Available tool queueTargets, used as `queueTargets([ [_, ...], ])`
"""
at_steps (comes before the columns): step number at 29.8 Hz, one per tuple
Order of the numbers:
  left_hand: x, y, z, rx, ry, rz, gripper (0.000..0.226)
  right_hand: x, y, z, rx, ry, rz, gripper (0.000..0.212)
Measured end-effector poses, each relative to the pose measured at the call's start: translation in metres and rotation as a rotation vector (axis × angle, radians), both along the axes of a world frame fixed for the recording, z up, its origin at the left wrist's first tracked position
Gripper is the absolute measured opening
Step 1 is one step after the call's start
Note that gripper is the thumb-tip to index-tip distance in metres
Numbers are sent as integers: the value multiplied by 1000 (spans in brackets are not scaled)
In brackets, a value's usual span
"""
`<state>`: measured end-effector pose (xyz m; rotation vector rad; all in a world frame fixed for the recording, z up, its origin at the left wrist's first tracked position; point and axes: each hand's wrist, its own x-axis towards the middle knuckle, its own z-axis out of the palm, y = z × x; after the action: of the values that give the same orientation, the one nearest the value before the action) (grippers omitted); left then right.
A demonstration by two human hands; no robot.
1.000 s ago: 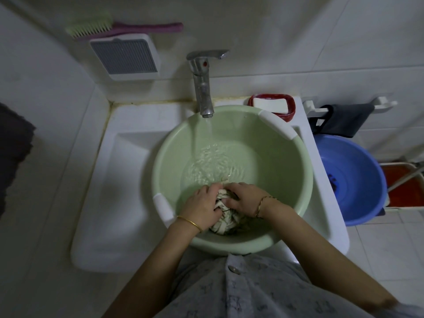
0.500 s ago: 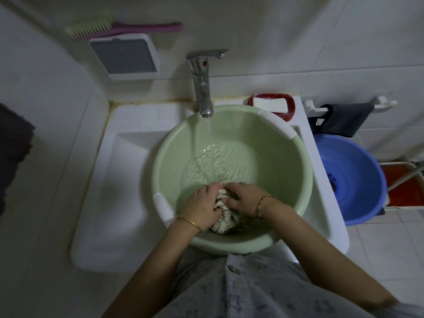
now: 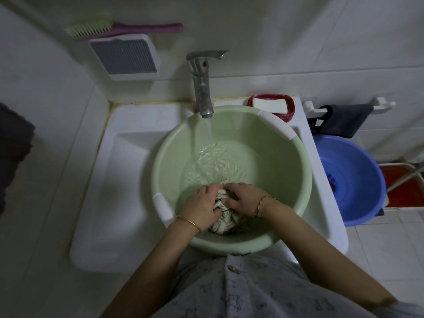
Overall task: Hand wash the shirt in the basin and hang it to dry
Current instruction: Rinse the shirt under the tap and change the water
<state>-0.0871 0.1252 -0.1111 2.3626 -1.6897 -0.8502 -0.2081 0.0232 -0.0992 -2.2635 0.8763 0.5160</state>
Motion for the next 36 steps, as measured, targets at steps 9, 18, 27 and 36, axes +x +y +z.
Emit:
queueTargets([
  [9, 0, 0, 2, 6, 12, 4, 58, 1, 1, 3, -13, 6, 1, 50],
  [18, -3, 0, 2, -34, 20, 82, 55, 1, 2, 4, -20, -29, -12, 45],
  [27, -6, 7, 0, -68, -10, 182, 56, -1, -3, -1, 10, -67, -4, 41],
  [36, -6, 10, 3, -60, 42, 182, 54, -3, 6, 6, -58, -31, 54, 40],
])
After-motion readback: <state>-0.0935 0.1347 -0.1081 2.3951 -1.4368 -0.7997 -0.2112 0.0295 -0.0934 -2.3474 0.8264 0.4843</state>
